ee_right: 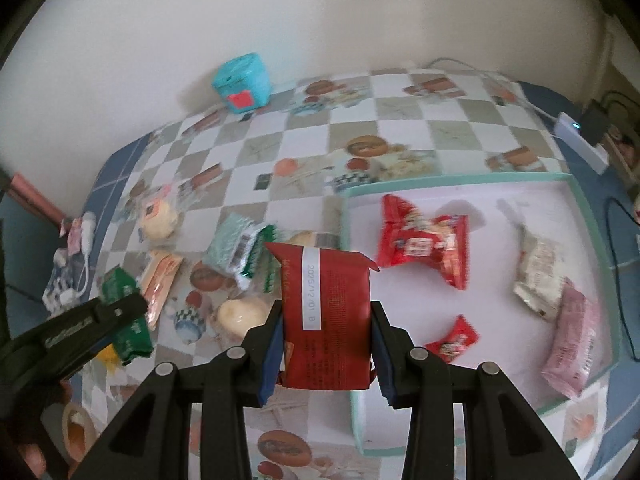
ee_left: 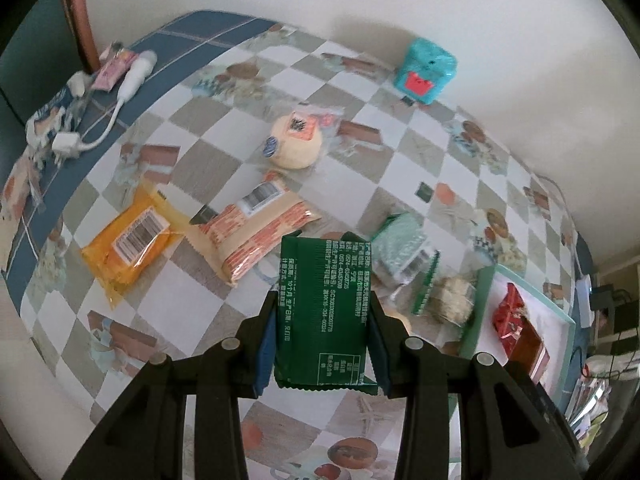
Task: Organize snacks
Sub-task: 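Lift and carry the green packet and red box over the white tray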
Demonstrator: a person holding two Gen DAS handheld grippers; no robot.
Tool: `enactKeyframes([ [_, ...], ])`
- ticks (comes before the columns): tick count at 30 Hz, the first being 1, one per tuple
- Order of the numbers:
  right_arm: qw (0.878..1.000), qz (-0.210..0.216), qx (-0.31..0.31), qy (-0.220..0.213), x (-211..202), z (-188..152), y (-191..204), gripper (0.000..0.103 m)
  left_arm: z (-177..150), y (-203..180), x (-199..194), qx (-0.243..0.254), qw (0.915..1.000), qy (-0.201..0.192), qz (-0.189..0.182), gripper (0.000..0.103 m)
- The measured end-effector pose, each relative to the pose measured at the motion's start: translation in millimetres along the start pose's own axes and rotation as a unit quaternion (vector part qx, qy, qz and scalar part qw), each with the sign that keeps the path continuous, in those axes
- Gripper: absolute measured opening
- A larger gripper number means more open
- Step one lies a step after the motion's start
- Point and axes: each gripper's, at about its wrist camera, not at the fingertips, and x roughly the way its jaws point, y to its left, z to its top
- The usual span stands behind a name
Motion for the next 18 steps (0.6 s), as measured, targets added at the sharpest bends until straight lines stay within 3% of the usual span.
enactKeyframes([
  [11,0.995,-0.041,0.089,-0.004,-8.2,9.2,-70.7,0.042,-12.9,-41.7,-3.9,0.056,0.9984,-0.003,-0.009,0.042],
  [18,0.987,-0.057,0.149,0.001,-8.3,11.6,-114.2,0.042,-37.2,-101.1,-0.5,0.133,0.9903,0.015,-0.039,0.042],
])
